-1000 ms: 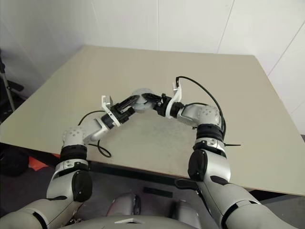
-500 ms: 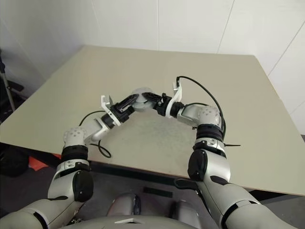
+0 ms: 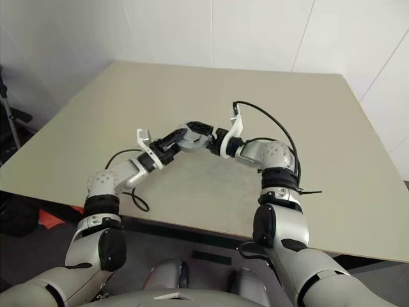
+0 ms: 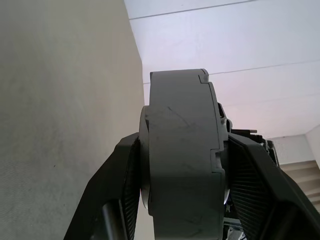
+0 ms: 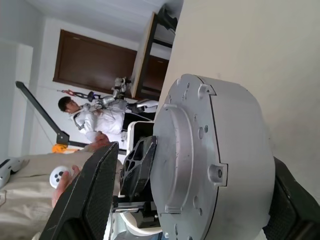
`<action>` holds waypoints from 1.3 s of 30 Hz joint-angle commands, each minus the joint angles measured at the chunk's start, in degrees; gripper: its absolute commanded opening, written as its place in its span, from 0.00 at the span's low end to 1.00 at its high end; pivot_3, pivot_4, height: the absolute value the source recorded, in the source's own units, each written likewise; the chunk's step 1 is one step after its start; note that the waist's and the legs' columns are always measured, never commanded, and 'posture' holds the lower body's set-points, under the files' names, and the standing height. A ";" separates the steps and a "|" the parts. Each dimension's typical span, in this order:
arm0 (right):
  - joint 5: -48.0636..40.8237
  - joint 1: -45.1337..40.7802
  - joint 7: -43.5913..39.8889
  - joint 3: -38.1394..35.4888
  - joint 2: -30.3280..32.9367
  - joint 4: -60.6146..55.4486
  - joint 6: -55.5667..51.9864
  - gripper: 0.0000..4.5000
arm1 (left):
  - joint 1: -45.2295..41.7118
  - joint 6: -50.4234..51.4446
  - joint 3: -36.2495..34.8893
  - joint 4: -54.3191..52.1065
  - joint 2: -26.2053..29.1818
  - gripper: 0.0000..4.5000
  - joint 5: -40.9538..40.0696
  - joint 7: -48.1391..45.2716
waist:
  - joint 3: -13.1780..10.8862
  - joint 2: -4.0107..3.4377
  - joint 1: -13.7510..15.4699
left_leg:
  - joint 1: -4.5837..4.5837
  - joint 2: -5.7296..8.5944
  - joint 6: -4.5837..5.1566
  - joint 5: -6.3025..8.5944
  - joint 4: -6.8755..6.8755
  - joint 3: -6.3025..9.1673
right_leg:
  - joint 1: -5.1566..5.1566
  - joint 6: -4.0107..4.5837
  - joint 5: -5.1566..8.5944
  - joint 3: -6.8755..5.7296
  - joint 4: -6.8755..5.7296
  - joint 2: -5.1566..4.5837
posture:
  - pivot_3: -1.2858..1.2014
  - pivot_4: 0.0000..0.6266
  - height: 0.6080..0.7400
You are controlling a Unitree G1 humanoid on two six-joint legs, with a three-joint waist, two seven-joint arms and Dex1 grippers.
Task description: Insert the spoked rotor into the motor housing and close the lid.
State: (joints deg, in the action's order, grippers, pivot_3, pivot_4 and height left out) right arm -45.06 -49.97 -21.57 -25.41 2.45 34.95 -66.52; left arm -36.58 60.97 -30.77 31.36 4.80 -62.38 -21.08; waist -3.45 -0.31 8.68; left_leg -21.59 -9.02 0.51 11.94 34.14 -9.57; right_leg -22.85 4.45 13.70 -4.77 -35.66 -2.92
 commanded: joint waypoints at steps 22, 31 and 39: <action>2.25 1.49 0.89 1.61 1.35 -0.91 10.16 0.97 | 5.22 -27.29 -11.55 0.48 7.17 0.48 6.51 9.10 | -0.04 0.14 -0.22 | 0.04 0.03 0.02 0.01 0.05 0.08 | 0.06 -0.04 -0.03 0.00 -0.03 -0.01 | 0.52 0.00 1.00; 2.67 0.70 0.34 2.22 1.40 1.08 10.81 0.97 | 5.38 -29.58 -11.43 2.06 8.96 0.64 7.54 8.23 | -0.05 0.15 -0.71 | 0.46 0.02 0.00 0.02 0.04 0.08 | 0.47 -0.04 -0.02 0.00 -0.01 -0.01 | 0.52 0.00 1.00; 3.23 0.06 0.90 2.15 1.61 3.66 10.71 0.97 | 5.62 -36.26 -14.25 8.66 14.31 1.00 9.78 11.45 | -0.04 0.14 -2.58 | 0.72 0.01 -0.14 -0.04 -0.04 0.08 | 0.62 0.00 -0.03 0.03 -0.02 0.02 | 0.52 0.00 1.00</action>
State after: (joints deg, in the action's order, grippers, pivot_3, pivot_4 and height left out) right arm -41.58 -48.27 -20.48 -23.20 3.94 39.24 -56.26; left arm -31.73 27.64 -42.55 39.04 16.67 -53.74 -10.76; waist -3.49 -0.16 6.11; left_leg -20.85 -9.03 0.32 11.87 34.07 -9.48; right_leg -22.21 4.44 13.69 -4.74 -35.68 -2.89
